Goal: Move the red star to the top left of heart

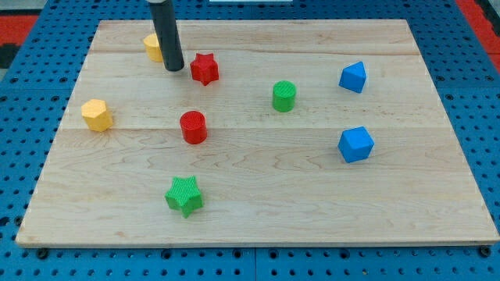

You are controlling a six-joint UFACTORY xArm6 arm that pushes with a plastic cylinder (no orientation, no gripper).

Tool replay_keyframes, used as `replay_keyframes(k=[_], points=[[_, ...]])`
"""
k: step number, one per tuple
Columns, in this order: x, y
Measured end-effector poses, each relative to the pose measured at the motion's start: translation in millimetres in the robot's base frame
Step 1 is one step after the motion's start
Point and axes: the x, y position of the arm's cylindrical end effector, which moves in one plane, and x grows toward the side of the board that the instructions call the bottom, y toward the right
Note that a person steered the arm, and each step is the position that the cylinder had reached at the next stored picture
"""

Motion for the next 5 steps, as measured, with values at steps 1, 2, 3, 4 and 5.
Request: replay_keyframes(k=[1, 2, 3, 4, 5], points=[[2.1, 37.8], [22.1, 59.2], [-7.8, 38.7], [-71.9, 40.7], [-87.0, -69.5]])
